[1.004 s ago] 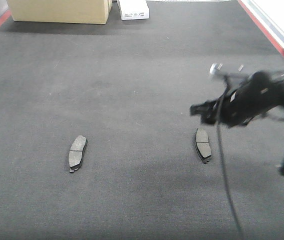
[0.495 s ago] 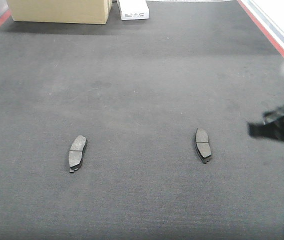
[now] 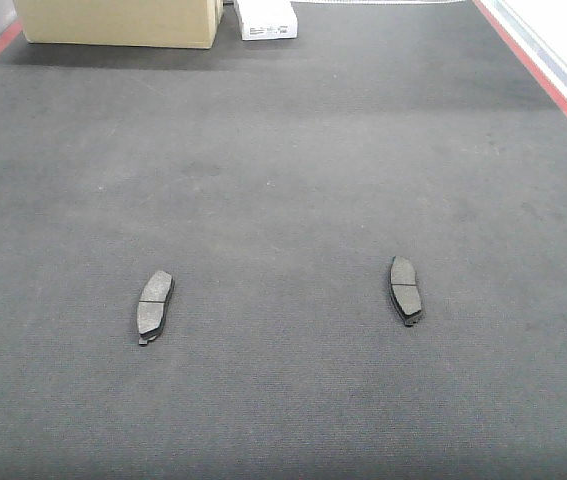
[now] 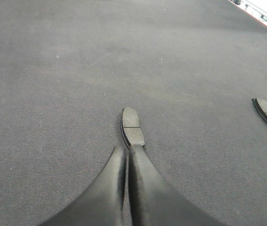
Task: Move and align brake pads A on conveyor
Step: 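Raise the empty right gripper away from the two placed pads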
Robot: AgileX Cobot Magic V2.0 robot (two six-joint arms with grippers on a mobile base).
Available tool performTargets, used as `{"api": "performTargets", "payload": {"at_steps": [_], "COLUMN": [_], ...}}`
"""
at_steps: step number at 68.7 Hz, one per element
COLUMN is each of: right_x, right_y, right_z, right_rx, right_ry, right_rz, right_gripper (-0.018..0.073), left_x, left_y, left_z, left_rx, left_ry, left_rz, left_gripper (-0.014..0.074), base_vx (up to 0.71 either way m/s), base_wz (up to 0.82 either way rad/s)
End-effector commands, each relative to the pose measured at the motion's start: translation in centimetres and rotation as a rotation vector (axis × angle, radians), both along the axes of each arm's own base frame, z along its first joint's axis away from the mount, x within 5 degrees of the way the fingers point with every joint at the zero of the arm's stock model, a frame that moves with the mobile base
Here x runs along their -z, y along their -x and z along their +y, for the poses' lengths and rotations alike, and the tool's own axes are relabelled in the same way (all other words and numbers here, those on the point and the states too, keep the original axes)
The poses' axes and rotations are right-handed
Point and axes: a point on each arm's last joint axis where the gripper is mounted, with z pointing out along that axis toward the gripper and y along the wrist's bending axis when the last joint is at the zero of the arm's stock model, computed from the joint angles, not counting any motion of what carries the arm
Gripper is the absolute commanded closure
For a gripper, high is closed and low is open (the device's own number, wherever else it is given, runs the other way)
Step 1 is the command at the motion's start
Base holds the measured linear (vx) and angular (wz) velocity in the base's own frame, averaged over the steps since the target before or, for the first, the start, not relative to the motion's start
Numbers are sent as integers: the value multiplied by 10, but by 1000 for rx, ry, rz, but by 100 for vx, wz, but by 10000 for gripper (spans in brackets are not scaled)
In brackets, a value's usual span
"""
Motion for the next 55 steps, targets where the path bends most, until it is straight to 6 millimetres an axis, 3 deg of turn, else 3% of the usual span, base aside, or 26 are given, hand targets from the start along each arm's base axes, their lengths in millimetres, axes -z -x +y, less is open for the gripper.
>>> {"api": "performTargets", "payload": {"at_steps": [1,13,55], "right_x": [-5,-1,-3], "right_y": [10,21,21], "right_z": [-2,-3,-3], "right_rx": [-13,-19,-22], "right_ry": [-1,-16,-22], "right_rz": [-133,-213,-237], "right_gripper": [566,566,566], "left_x": [-14,-14,-14], "left_y": [-2,-2,-2], "left_z": [-2,-2,-2], "left_rx": [17,17,17], "left_ry": [28,28,28], "left_rz": [-79,-79,-79], "left_gripper": [602,602,602], "base_vx": [0,0,0], "base_wz": [0,0,0]}}
